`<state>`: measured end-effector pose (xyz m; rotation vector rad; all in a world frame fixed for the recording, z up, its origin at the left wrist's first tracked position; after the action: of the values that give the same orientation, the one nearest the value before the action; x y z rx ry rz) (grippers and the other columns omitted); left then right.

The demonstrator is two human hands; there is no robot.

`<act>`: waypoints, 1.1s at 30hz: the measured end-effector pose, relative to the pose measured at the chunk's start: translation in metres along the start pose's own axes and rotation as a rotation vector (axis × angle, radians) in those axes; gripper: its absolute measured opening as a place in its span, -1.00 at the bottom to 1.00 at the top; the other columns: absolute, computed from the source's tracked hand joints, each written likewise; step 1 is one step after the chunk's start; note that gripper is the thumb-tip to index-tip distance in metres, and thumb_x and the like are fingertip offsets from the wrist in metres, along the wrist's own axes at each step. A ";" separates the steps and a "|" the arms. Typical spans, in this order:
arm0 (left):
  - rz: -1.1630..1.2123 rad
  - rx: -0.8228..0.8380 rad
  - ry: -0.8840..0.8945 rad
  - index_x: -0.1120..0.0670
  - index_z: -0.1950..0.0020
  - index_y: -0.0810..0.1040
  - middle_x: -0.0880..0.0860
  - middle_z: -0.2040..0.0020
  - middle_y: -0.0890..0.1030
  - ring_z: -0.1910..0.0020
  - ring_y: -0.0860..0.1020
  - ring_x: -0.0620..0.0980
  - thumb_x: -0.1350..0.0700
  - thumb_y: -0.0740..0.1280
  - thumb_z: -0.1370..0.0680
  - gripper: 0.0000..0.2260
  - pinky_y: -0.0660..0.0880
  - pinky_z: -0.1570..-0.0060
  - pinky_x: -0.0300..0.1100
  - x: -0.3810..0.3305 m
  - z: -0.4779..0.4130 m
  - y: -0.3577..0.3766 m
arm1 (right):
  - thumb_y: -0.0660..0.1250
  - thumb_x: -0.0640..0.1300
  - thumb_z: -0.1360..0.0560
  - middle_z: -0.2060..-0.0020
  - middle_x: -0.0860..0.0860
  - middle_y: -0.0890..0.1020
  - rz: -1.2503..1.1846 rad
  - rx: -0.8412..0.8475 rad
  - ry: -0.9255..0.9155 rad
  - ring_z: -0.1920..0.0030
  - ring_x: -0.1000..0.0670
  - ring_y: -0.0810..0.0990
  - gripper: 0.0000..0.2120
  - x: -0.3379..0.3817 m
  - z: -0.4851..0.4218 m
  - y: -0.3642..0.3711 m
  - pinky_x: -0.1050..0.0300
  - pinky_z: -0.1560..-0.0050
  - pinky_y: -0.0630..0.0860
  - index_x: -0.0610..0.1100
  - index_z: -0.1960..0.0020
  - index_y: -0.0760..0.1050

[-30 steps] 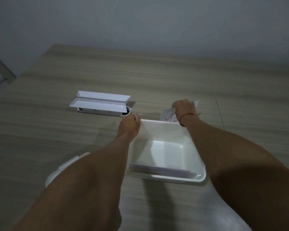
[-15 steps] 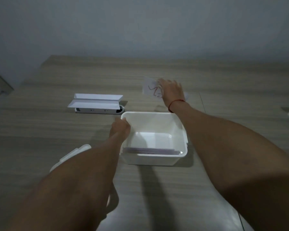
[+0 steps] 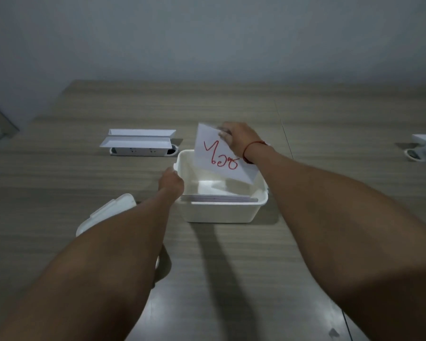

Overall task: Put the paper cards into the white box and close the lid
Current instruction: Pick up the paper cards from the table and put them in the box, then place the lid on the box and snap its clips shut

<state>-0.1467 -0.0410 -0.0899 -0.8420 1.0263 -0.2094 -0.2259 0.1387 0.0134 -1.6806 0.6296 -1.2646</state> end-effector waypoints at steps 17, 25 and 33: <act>0.035 0.006 -0.023 0.35 -0.24 0.52 0.33 -0.23 0.55 -0.18 0.54 0.26 0.07 0.10 -0.63 -0.59 0.46 -0.08 -0.04 0.005 0.006 -0.024 | 0.20 0.11 -0.56 -0.32 -0.12 0.52 0.142 0.436 0.129 -0.31 -0.15 0.48 -0.54 0.027 0.035 0.040 -0.01 -0.35 0.40 -0.16 -0.32 0.48; 0.029 -0.159 -0.226 0.33 -0.28 0.51 0.28 -0.28 0.56 -0.27 0.52 0.26 0.00 0.11 -0.63 -0.54 0.46 -0.19 -0.05 0.089 0.016 -0.125 | 0.14 0.03 -0.62 -0.40 -0.19 0.42 0.088 0.446 -0.054 -0.39 -0.18 0.40 -0.52 0.142 0.031 0.090 0.03 -0.38 0.34 -0.25 -0.41 0.39; 0.075 -0.176 -0.547 0.28 -0.38 0.43 0.26 -0.37 0.49 -0.36 0.46 0.23 -0.05 0.18 -0.60 -0.51 0.41 -0.30 -0.02 0.215 0.044 -0.143 | 0.20 -0.09 -0.60 -0.43 -0.21 0.36 0.009 0.543 0.079 -0.41 -0.20 0.38 -0.53 0.183 0.058 0.205 0.02 -0.35 0.36 -0.24 -0.45 0.27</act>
<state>0.0346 -0.2273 -0.1224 -0.9490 0.5629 0.1733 -0.0846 -0.0827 -0.0860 -1.1820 0.2970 -1.3523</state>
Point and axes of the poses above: each hand's wrist, its own z-axis away from the middle knuckle, its own y-axis out of the palm, x = y × z, the point moved 4 cm from there along -z, towards the middle knuckle
